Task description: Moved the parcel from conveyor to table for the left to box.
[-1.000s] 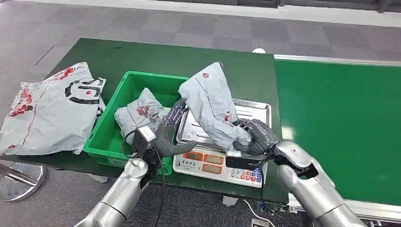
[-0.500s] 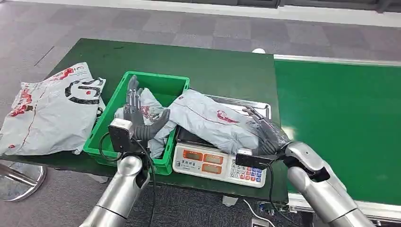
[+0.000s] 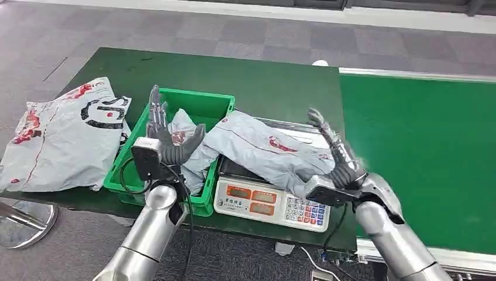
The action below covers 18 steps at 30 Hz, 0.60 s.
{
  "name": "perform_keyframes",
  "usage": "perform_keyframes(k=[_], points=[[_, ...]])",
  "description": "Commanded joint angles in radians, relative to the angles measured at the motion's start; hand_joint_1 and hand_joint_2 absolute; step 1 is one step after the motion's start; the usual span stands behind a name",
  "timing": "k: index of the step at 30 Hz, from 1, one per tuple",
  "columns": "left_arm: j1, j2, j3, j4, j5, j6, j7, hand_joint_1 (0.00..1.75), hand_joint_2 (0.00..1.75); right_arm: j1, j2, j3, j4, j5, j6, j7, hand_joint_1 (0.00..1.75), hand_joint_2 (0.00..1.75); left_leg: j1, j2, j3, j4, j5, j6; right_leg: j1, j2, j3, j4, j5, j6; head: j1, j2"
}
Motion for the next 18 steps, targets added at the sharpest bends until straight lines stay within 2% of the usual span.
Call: perform_keyframes(k=[1, 3, 5, 6, 8, 9, 10, 15, 16, 18], points=[[-0.214, -0.042, -0.165, 0.473, -0.057, -0.114, 0.027, 0.0, 1.75, 0.042, 0.2, -0.182, -0.104, -0.227, -0.021, -0.118, 0.0, 1.75, 0.001, -0.002, 0.003, -0.001, 0.0, 0.001, 0.001, -0.001, 0.003, -0.001, 0.0, -0.003, 0.0, 0.0], [-0.24, -0.057, -0.196, 0.532, -0.079, -0.201, 0.092, 0.0, 1.75, 0.053, 0.237, -0.19, -0.151, -0.235, -0.036, -0.129, 0.0, 1.75, 0.0, -0.002, 0.002, -0.001, 0.0, 0.001, 0.001, -0.002, 0.003, -0.001, -0.001, -0.003, 0.0, 0.0], [-0.259, -0.067, -0.255, 0.567, -0.159, -0.188, 0.163, 0.0, 1.75, 0.068, 0.263, -0.21, -0.21, -0.245, -0.081, -0.144, 0.0, 1.75, 0.0, 0.0, 0.003, -0.001, 0.0, 0.001, 0.001, 0.001, 0.002, -0.001, -0.001, -0.003, 0.0, 0.0], [-0.28, -0.069, -0.31, 0.604, -0.219, -0.201, 0.23, 0.0, 1.75, 0.072, 0.282, -0.229, -0.263, -0.227, -0.153, -0.144, 0.0, 1.75, 0.0, -0.001, 0.003, -0.001, -0.001, 0.001, 0.001, 0.0, 0.003, -0.001, -0.001, -0.003, 0.0, 0.0], [-0.291, -0.075, -0.332, 0.609, -0.266, -0.214, 0.297, 0.0, 1.75, 0.083, 0.256, -0.197, -0.302, -0.275, -0.234, -0.144, 0.0, 1.75, 0.0, -0.002, 0.001, 0.0, 0.0, 0.001, 0.0, -0.001, 0.001, 0.0, -0.001, -0.003, 0.0, 0.0], [-0.291, -0.075, -0.332, 0.609, -0.266, -0.214, 0.297, 0.0, 1.75, 0.083, 0.256, -0.197, -0.302, -0.275, -0.234, -0.144, 0.0, 1.75, 0.0, -0.002, 0.002, -0.001, -0.001, 0.001, 0.001, 0.0, 0.002, 0.0, -0.002, -0.004, 0.0, 0.0], [-0.308, -0.078, -0.351, 0.631, -0.287, -0.296, 0.364, 0.0, 1.75, 0.08, 0.248, -0.185, -0.304, -0.287, -0.242, -0.144, 0.0, 1.75, 0.0, -0.001, 0.002, 0.0, -0.001, 0.001, 0.001, 0.001, 0.002, 0.0, -0.001, -0.003, 0.0, 0.0], [-0.311, -0.078, -0.357, 0.634, -0.295, -0.297, 0.373, 0.0, 1.75, 0.078, 0.248, -0.184, -0.299, -0.288, -0.241, -0.144, 0.0, 1.75, 0.001, 0.002, 0.004, -0.001, -0.001, 0.002, 0.002, 0.004, 0.003, -0.002, 0.0, -0.004, 0.0, 0.0], [-0.32, -0.078, -0.385, 0.648, -0.329, -0.354, 0.434, 0.0, 1.75, 0.067, 0.254, -0.18, -0.256, -0.279, -0.233, -0.144, 0.0, 1.75, 0.0, 0.002, 0.005, -0.002, -0.001, 0.002, 0.001, 0.004, 0.004, -0.003, 0.0, -0.004, 0.0, 0.0], [-0.325, -0.086, -0.411, 0.659, -0.367, -0.376, 0.478, 0.0, 1.75, 0.068, 0.263, -0.179, -0.231, -0.265, -0.227, -0.144, 0.0, 1.75, 0.001, 0.002, 0.003, -0.001, -0.001, 0.001, 0.001, 0.004, 0.002, -0.001, 0.0, -0.003, 0.0, 0.0]])
